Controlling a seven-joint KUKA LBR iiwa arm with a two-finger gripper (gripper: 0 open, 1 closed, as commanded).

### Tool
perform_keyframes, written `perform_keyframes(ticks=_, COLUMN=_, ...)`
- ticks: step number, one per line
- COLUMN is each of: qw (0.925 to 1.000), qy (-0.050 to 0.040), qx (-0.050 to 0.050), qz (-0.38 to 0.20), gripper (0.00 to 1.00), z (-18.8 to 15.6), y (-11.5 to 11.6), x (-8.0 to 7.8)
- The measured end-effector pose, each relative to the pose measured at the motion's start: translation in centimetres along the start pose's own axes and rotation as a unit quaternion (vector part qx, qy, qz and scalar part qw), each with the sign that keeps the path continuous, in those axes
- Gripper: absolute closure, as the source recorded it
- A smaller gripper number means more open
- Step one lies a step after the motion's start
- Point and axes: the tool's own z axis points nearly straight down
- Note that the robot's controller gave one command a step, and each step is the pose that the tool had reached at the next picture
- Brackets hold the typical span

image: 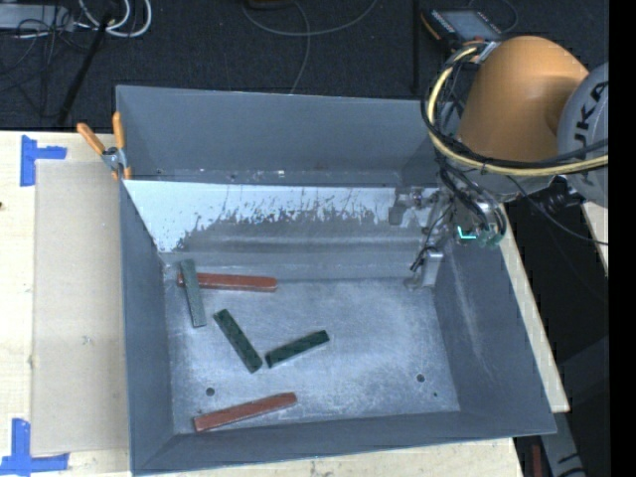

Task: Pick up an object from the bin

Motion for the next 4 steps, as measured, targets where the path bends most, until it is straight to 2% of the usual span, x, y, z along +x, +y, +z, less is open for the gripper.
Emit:
perform_keyframes(ticks=1, qw=0.9995, qy=0.0015, qx=-0.001, qz=0.033, gripper=0.0, z=10.1, y=5.0, x=2.0)
perform_keyframes(ticks=2, qw=0.9999, qy=0.0016, qx=0.0, qz=-0.012, gripper=0.0, z=17.0, y=8.6, x=6.5)
perform_keyframes(ticks=3, qw=0.9999, qy=-0.0034, qx=0.0, qz=-0.011, gripper=1.0, z=16.6, y=8.5, x=6.2)
perform_keyframes(ticks=4, qw=0.996, qy=-0.008, qx=0.0, qz=-0.089, gripper=1.0, z=2.8, y=10.7, x=4.7)
